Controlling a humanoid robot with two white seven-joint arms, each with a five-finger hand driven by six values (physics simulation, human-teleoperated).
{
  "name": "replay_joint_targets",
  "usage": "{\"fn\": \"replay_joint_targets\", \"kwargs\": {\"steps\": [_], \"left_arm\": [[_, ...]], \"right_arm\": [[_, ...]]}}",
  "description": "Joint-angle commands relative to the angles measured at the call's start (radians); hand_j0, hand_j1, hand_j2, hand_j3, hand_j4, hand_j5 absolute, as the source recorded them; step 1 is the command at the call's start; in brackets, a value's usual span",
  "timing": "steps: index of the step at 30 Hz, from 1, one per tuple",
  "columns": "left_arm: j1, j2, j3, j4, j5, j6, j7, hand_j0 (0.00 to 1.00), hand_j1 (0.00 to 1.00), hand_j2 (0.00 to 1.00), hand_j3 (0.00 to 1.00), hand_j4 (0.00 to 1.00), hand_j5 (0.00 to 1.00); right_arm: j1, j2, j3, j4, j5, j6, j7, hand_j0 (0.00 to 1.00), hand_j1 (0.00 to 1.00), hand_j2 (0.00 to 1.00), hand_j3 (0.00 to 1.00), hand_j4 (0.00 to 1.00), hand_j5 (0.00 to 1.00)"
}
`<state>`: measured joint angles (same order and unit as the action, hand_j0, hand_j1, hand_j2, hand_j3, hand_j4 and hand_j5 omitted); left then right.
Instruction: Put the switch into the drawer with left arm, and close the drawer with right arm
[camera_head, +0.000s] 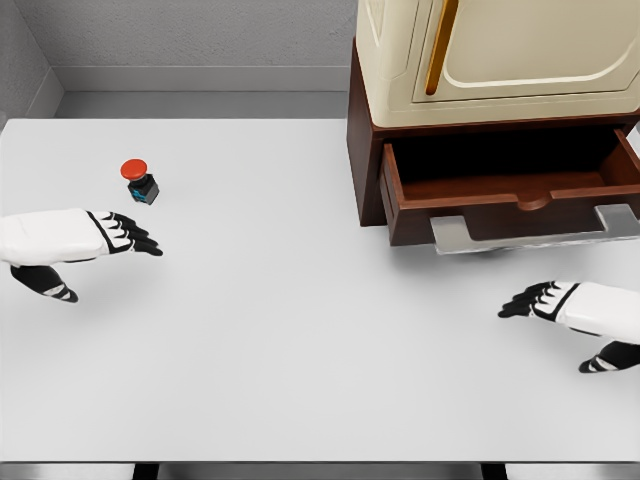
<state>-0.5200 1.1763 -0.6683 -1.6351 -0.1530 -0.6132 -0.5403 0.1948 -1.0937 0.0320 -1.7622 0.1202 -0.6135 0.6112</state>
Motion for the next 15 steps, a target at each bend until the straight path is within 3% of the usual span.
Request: {"fn": "replay_joint_targets", "kwargs": {"steps": [1, 5, 9, 11, 15], "left_arm": [[0.000, 0.002, -0.001, 0.000, 0.006, 0.002, 0.000, 1.00, 1.00, 1.00, 1.00, 1.00, 1.00], [-0.002, 0.003, -0.002, 0.001, 0.006, 0.002, 0.000, 1.00, 1.00, 1.00, 1.00, 1.00, 1.00], [-0.117, -0.049, -0.002, 0.135, 0.006, 0.002, -0.001, 1.00, 1.00, 1.00, 1.00, 1.00, 1.00], [-0.141, -0.090, -0.002, 0.129, 0.004, 0.002, -0.001, 1.00, 1.00, 1.00, 1.00, 1.00, 1.00], [-0.192, -0.164, -0.001, 0.222, -0.091, 0.002, -0.006, 1.00, 1.00, 1.00, 1.00, 1.00, 1.00]], "right_arm": [[0.000, -0.002, 0.005, 0.000, -0.007, 0.003, 0.000, 0.99, 0.99, 0.99, 0.99, 0.99, 0.99], [0.003, 0.000, 0.005, 0.000, -0.007, 0.003, 0.000, 1.00, 1.00, 1.00, 1.00, 1.00, 1.00], [0.005, 0.002, 0.003, 0.001, -0.005, 0.003, 0.000, 1.00, 1.00, 1.00, 1.00, 1.00, 1.00], [0.006, 0.000, 0.000, 0.001, -0.005, 0.003, 0.000, 1.00, 1.00, 1.00, 1.00, 1.00, 1.00], [0.008, 0.000, -0.007, 0.001, -0.002, 0.003, 0.000, 1.00, 1.00, 1.00, 1.00, 1.00, 1.00]]}}
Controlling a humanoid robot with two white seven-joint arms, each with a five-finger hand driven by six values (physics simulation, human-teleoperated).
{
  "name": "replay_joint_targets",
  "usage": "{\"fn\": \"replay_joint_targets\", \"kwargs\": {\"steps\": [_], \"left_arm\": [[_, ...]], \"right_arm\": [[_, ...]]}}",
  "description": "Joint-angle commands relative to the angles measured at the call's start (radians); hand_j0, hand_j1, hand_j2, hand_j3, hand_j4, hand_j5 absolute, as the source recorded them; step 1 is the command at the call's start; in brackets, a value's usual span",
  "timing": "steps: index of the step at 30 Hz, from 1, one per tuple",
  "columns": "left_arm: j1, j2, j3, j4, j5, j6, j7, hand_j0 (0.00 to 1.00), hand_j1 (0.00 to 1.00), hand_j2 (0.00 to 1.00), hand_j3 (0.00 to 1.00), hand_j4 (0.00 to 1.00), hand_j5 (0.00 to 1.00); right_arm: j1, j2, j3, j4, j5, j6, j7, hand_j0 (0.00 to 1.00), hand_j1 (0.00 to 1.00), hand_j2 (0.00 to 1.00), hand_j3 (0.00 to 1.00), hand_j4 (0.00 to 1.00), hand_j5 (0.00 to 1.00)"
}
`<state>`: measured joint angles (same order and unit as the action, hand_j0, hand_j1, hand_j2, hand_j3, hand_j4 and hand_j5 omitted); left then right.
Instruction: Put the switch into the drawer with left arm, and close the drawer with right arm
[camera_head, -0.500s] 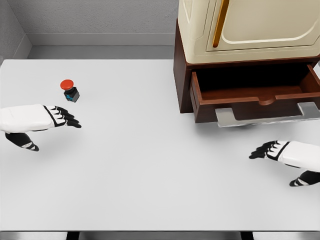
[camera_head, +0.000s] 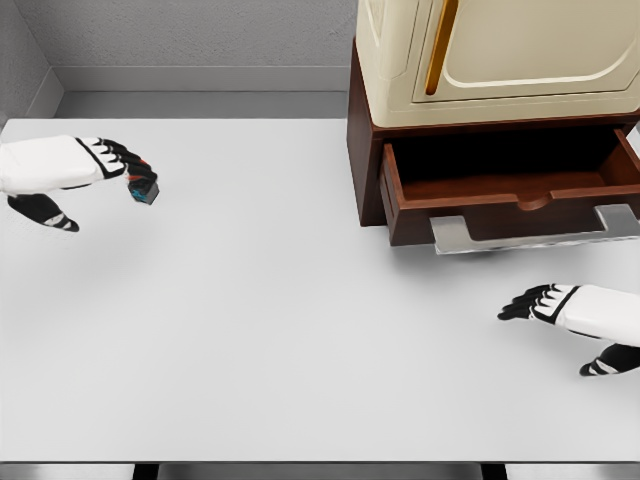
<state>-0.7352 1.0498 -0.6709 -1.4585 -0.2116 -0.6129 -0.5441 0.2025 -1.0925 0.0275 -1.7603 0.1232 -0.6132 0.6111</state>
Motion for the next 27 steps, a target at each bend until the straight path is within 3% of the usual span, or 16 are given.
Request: {"fn": "replay_joint_targets", "kwargs": {"steps": [1, 4, 6, 8, 9, 10, 11, 12, 17, 20, 23, 25, 27], "left_arm": [[-0.006, -0.040, -0.001, 0.063, -0.034, 0.002, -0.002, 1.00, 1.00, 1.00, 1.00, 1.00, 1.00], [-0.050, -0.161, -0.003, 0.220, -0.089, 0.002, -0.004, 1.00, 1.00, 1.00, 1.00, 1.00, 1.00], [-0.084, -0.270, -0.003, 0.349, -0.147, 0.002, -0.004, 1.00, 1.00, 1.00, 1.00, 1.00, 1.00], [-0.089, -0.306, -0.006, 0.408, -0.150, 0.002, -0.002, 1.00, 1.00, 1.00, 1.00, 1.00, 1.00], [-0.090, -0.320, -0.010, 0.432, -0.152, 0.002, -0.002, 1.00, 1.00, 1.00, 1.00, 1.00, 1.00], [-0.092, -0.321, -0.018, 0.441, -0.155, 0.002, -0.002, 1.00, 1.00, 1.00, 1.00, 1.00, 1.00], [-0.092, -0.320, -0.024, 0.445, -0.160, 0.002, -0.002, 1.00, 1.00, 1.00, 1.00, 1.00, 1.00], [-0.092, -0.321, -0.024, 0.454, -0.164, 0.002, -0.002, 1.00, 1.00, 1.00, 1.00, 1.00, 1.00], [-0.130, -0.343, -0.023, 0.572, -0.170, 0.002, -0.002, 1.00, 1.00, 1.00, 1.00, 1.00, 1.00], [-0.141, -0.355, -0.023, 0.593, -0.173, 0.002, -0.002, 1.00, 1.00, 1.00, 1.00, 1.00, 1.00], [-0.158, -0.378, -0.023, 0.626, -0.212, 0.002, -0.002, 1.00, 1.00, 1.00, 1.00, 1.00, 1.00], [-0.174, -0.432, -0.024, 0.699, -0.227, 0.002, -0.002, 0.99, 0.99, 0.99, 0.99, 0.99, 0.99], [-0.185, -0.445, -0.023, 0.710, -0.250, 0.002, 0.001, 0.95, 0.95, 0.95, 0.95, 0.95, 0.95]], "right_arm": [[0.001, -0.001, -0.004, 0.001, -0.005, 0.002, 0.000, 1.00, 1.00, 1.00, 1.00, 1.00, 1.00], [0.008, -0.001, -0.004, 0.001, -0.005, 0.002, 0.000, 1.00, 1.00, 1.00, 1.00, 1.00, 1.00], [0.020, 0.000, -0.021, 0.001, 0.001, 0.002, 0.000, 0.87, 0.87, 0.87, 0.87, 0.87, 0.87], [0.029, 0.006, -0.041, 0.001, 0.026, 0.002, 0.000, 0.69, 0.69, 0.69, 0.69, 0.69, 0.69], [0.031, 0.009, -0.043, 0.001, 0.030, 0.002, 0.000, 0.67, 0.67, 0.67, 0.67, 0.67, 0.67], [0.034, 0.022, -0.063, 0.001, 0.029, 0.002, 0.000, 0.75, 0.75, 0.75, 0.75, 0.75, 0.75], [0.035, 0.023, -0.063, 0.001, 0.029, 0.002, 0.000, 0.90, 0.90, 0.90, 0.90, 0.90, 0.90], [0.044, 0.028, -0.064, 0.001, 0.029, 0.002, 0.000, 0.92, 0.92, 0.92, 0.92, 0.92, 0.92], [0.064, 0.088, -0.113, 0.001, 0.033, 0.002, 0.000, 0.55, 0.55, 0.55, 0.55, 0.55, 0.55], [0.112, 0.148, -0.218, 0.001, 0.033, 0.002, 0.000, 0.50, 0.50, 0.50, 0.50, 0.50, 0.50], [0.123, 0.215, -0.230, 0.001, 0.064, 0.002, 0.000, 0.50, 0.50, 0.50, 0.50, 0.50, 0.50], [0.130, 0.220, -0.276, 0.001, 0.064, 0.002, 0.000, 0.50, 0.50, 0.50, 0.50, 0.50, 0.50], [0.133, 0.235, -0.293, 0.001, 0.065, 0.002, 0.000, 0.46, 0.46, 0.46, 0.46, 0.46, 0.46]]}}
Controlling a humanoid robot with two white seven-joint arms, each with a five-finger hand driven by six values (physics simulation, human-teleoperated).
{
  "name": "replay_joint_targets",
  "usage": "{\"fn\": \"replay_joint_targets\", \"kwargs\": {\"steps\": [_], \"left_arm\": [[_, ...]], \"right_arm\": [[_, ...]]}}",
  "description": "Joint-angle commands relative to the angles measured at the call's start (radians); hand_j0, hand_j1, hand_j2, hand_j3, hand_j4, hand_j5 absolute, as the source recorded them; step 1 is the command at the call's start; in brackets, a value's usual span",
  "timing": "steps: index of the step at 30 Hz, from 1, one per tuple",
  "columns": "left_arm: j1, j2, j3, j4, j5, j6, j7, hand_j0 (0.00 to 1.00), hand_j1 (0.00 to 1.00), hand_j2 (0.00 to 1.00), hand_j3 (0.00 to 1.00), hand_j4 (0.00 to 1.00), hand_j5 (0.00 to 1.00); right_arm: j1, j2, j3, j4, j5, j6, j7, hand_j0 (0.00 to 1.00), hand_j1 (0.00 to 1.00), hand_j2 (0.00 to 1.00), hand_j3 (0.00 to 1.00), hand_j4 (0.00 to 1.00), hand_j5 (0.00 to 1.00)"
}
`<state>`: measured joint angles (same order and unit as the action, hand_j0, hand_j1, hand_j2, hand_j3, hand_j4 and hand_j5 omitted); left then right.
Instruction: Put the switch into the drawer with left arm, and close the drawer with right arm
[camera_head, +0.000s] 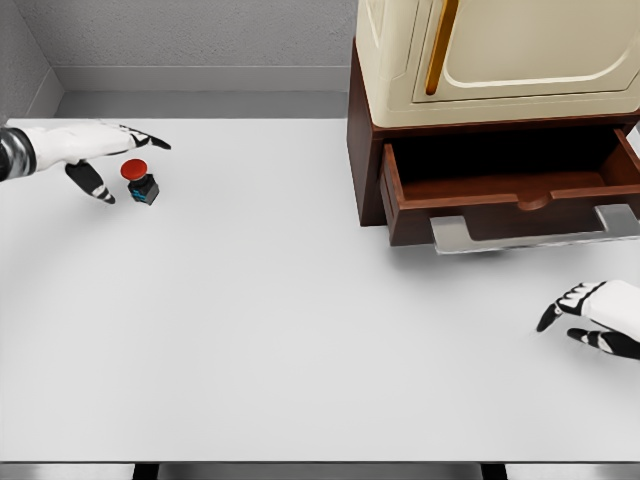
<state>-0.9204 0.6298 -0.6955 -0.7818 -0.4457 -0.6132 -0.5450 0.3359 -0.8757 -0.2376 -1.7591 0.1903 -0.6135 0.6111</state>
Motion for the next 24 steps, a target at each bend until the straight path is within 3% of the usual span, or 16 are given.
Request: {"fn": "replay_joint_targets", "kwargs": {"steps": [1, 3, 4, 5, 7, 10, 14, 20, 24], "left_arm": [[0.000, -0.025, 0.002, 0.032, -0.016, 0.002, 0.002, 0.92, 0.92, 0.92, 0.92, 0.92, 0.92], [0.000, -0.025, 0.002, 0.030, -0.016, 0.002, 0.002, 0.89, 0.89, 0.89, 0.89, 0.89, 0.89], [-0.002, -0.025, -0.001, 0.027, -0.018, 0.002, 0.002, 0.76, 0.76, 0.76, 0.76, 0.76, 0.76], [-0.002, -0.025, -0.001, 0.027, -0.018, 0.002, 0.002, 0.73, 0.73, 0.73, 0.73, 0.73, 0.73], [-0.006, -0.024, -0.002, 0.032, -0.018, 0.002, 0.002, 0.73, 0.73, 0.73, 0.73, 0.73, 0.73], [-0.008, -0.018, -0.002, 0.030, -0.018, 0.002, 0.002, 0.73, 0.73, 0.73, 0.73, 0.73, 0.73], [-0.011, -0.015, -0.002, 0.027, -0.018, 0.002, 0.002, 0.73, 0.73, 0.73, 0.73, 0.73, 0.73], [-0.012, -0.012, -0.002, 0.024, -0.016, 0.002, 0.002, 0.66, 0.66, 0.66, 0.66, 0.66, 0.66], [-0.011, -0.010, -0.006, 0.022, -0.016, 0.002, 0.002, 0.66, 0.66, 0.66, 0.66, 0.66, 0.66]], "right_arm": [[0.000, 0.034, -0.028, 0.000, 0.006, 0.003, 0.000, 0.43, 0.43, 0.43, 0.43, 0.43, 0.43], [0.000, 0.067, -0.028, 0.000, 0.037, 0.003, 0.000, 0.40, 0.40, 0.40, 0.40, 0.40, 0.40], [0.000, 0.077, -0.028, 0.000, 0.041, 0.003, 0.000, 0.40, 0.40, 0.40, 0.40, 0.40, 0.40], [0.000, 0.083, -0.028, 0.000, 0.054, 0.003, 0.000, 0.40, 0.40, 0.40, 0.40, 0.40, 0.40], [0.000, 0.110, -0.031, 0.000, 0.066, 0.003, 0.000, 0.40, 0.40, 0.40, 0.40, 0.40, 0.40], [0.034, 0.172, -0.117, 0.000, 0.066, 0.003, 0.000, 0.41, 0.41, 0.41, 0.41, 0.41, 0.41], [0.044, 0.207, -0.163, 0.000, 0.067, 0.003, 0.000, 0.51, 0.51, 0.51, 0.51, 0.51, 0.51], [0.083, 0.304, -0.348, 0.000, 0.061, 0.003, 0.000, 0.52, 0.52, 0.52, 0.52, 0.52, 0.52], [0.078, 0.278, -0.341, 0.000, 0.057, 0.003, 0.000, 0.46, 0.46, 0.46, 0.46, 0.46, 0.46]]}}
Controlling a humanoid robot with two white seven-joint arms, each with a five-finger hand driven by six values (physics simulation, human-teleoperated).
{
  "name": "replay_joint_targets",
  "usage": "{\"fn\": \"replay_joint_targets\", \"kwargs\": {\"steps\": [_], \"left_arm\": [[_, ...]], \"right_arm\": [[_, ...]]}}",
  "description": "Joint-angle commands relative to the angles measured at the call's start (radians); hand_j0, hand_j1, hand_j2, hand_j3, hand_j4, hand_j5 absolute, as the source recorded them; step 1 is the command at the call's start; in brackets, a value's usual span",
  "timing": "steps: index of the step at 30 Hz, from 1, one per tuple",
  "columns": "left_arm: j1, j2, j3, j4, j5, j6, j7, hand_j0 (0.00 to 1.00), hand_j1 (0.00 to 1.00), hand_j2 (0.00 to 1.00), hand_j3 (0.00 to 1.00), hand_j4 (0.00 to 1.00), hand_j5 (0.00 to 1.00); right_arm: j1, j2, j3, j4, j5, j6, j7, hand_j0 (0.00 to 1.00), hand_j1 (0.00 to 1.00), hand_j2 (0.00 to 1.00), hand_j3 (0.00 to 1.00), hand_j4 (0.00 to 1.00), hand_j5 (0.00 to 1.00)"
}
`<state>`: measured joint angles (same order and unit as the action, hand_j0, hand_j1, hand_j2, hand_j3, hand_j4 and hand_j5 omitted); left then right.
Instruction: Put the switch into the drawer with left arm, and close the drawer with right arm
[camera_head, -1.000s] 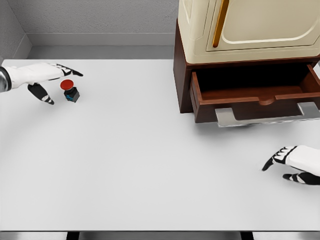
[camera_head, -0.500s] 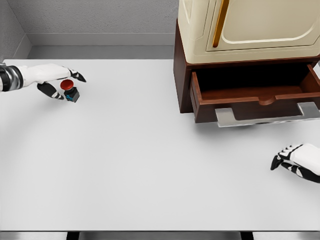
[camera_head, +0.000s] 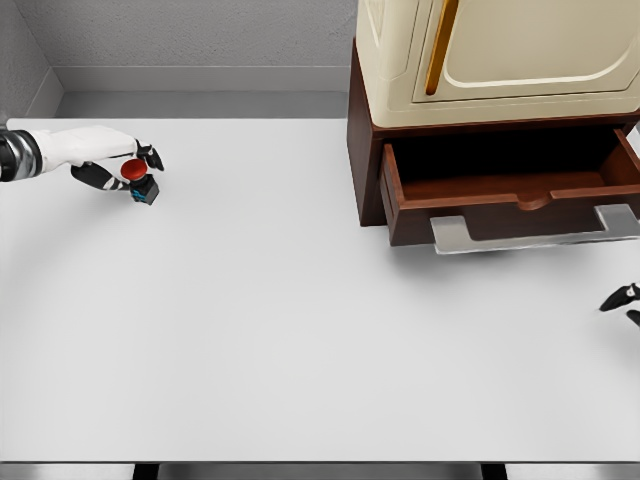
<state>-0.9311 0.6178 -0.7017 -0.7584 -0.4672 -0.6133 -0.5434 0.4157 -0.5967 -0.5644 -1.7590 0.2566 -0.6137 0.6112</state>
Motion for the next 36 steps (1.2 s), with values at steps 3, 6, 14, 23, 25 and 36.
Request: {"fn": "replay_joint_targets", "kwargs": {"steps": [3, 6, 14, 23, 25, 36], "left_arm": [[0.000, 0.002, 0.001, -0.002, 0.005, 0.002, -0.001, 0.55, 0.55, 0.55, 0.55, 0.55, 0.55], [0.002, 0.000, 0.001, -0.002, 0.007, 0.002, -0.001, 0.47, 0.47, 0.47, 0.47, 0.47, 0.47], [0.002, 0.003, 0.001, -0.009, 0.010, 0.002, -0.001, 0.42, 0.42, 0.42, 0.42, 0.42, 0.42], [0.000, 0.059, 0.001, -0.177, 0.047, 0.002, 0.008, 0.42, 0.42, 0.42, 0.42, 0.42, 0.42], [0.003, 0.063, 0.001, -0.269, 0.047, 0.002, 0.008, 0.42, 0.42, 0.42, 0.42, 0.42, 0.42], [0.009, 0.161, -0.047, -0.667, 0.203, 0.002, 0.008, 0.42, 0.42, 0.42, 0.42, 0.42, 0.42]], "right_arm": [[-0.008, -0.025, 0.030, -0.001, -0.010, 0.003, 0.000, 0.47, 0.47, 0.47, 0.47, 0.47, 0.47], [-0.012, -0.037, 0.046, -0.001, -0.011, 0.003, 0.000, 0.47, 0.47, 0.47, 0.47, 0.47, 0.47], [-0.035, -0.037, 0.067, -0.001, -0.011, 0.003, 0.000, 0.48, 0.48, 0.48, 0.48, 0.48, 0.48], [-0.034, -0.040, 0.069, -0.001, -0.013, 0.003, 0.000, 0.48, 0.48, 0.48, 0.48, 0.48, 0.48], [-0.034, -0.043, 0.069, -0.001, -0.013, 0.003, 0.000, 0.48, 0.48, 0.48, 0.48, 0.48, 0.48], [-0.032, -0.043, 0.069, -0.001, -0.011, 0.003, 0.000, 0.48, 0.48, 0.48, 0.48, 0.48, 0.48]]}}
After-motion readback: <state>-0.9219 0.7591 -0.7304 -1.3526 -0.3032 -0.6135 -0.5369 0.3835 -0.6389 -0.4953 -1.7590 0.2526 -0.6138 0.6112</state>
